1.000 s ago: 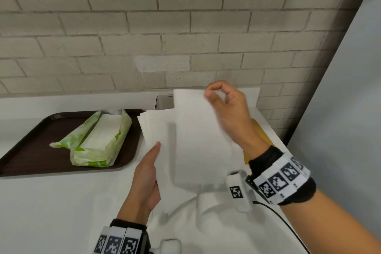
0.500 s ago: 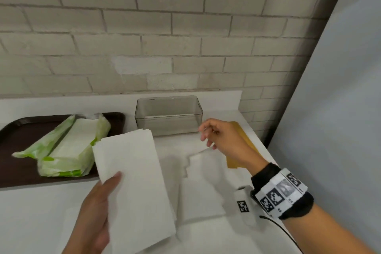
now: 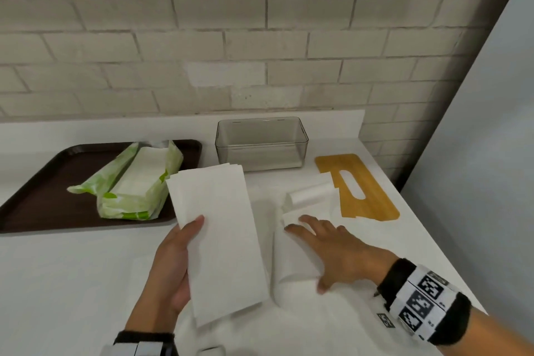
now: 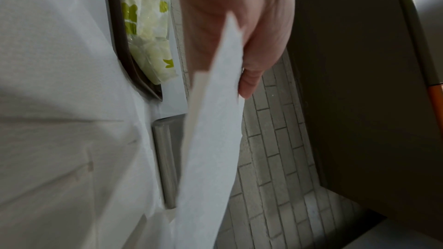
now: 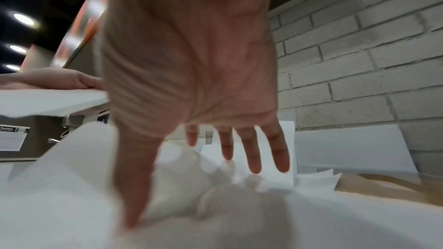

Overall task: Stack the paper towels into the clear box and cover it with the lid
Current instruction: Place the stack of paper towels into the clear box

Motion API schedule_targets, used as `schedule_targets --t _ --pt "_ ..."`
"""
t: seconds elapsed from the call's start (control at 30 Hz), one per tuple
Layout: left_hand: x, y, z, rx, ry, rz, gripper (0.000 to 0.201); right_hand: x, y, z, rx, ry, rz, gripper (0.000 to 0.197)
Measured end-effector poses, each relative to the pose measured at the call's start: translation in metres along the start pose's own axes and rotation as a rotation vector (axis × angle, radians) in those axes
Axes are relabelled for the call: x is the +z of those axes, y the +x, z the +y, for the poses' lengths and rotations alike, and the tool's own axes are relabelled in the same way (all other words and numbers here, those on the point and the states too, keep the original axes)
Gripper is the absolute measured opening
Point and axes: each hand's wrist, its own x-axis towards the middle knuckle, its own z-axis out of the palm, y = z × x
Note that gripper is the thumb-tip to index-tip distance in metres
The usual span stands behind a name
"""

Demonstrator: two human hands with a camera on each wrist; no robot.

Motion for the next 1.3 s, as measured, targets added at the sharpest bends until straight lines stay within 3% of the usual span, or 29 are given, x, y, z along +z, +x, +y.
schedule_targets --t 0.1,0.13,0.2,0.3,0.43,0.57,0.63,0.73,0.8,0.87,0.93,1.0,1.07,1.13,1.23,1.3 --pt "0.000 -0.001 0.002 0.010 0.002 -0.002 0.038 -0.013 -0.008 -0.001 -0.001 -0.063 0.309 0.033" --pt "0.000 0.000 0.003 0.011 0.005 0.008 0.034 -0.022 -0.012 0.000 -0.008 -0.071 0.366 0.022" --pt "0.000 0.000 0.006 0.016 0.008 0.017 0.029 -0.046 -0.023 0.002 -0.028 -0.001 0.414 0.019" --pt "0.005 0.003 0.009 0.032 0.009 0.000 0.027 -0.089 -0.048 -0.008 -0.182 0.347 0.506 0.004" --pt "0.022 0.005 0.005 -0.020 0.011 -0.020 0.028 -0.132 -0.061 -0.038 -0.468 0.741 0.548 0.017" --pt "0.042 -0.001 -0.004 -0.069 0.126 -0.098 0.014 -0.143 -0.019 -0.068 -0.461 0.525 0.661 0.012" --pt "0.037 0.003 -0.010 -0.089 0.146 -0.054 0.022 -0.136 0.008 -0.073 -0.395 0.394 0.627 0.011" --pt "0.028 0.004 -0.011 -0.279 0.046 -0.068 0.064 -0.123 0.031 -0.070 -0.331 0.291 0.573 0.016" --pt "0.028 0.000 -0.009 -0.338 -0.028 -0.141 0.055 -0.115 0.035 -0.067 -0.290 0.311 0.639 0.015" --pt "0.032 -0.006 -0.008 -0.183 0.059 -0.173 0.035 -0.105 0.032 -0.063 -0.218 0.492 0.755 0.028" --pt "0.035 -0.006 -0.006 0.006 0.194 -0.142 0.021 -0.090 0.020 -0.059 -0.123 0.889 0.788 0.049" --pt "0.033 -0.002 -0.007 0.140 0.255 -0.063 0.019 -0.073 0.007 -0.061 -0.091 1.250 0.589 0.054" --pt "0.035 0.000 -0.007 0.276 0.315 -0.009 0.021 -0.058 0.002 -0.069 -0.148 1.375 0.425 0.037" --pt "0.040 -0.001 -0.005 0.411 0.347 -0.012 0.023 -0.055 0.000 -0.081 -0.143 1.344 0.539 0.020" --pt "0.047 -0.002 0.001 0.521 0.324 -0.044 0.026 -0.061 0.001 -0.087 -0.208 1.356 0.789 0.021" --pt "0.050 -0.002 0.001 0.537 0.309 -0.054 0.032 -0.061 0.002 -0.086 -0.244 1.404 0.864 0.023"
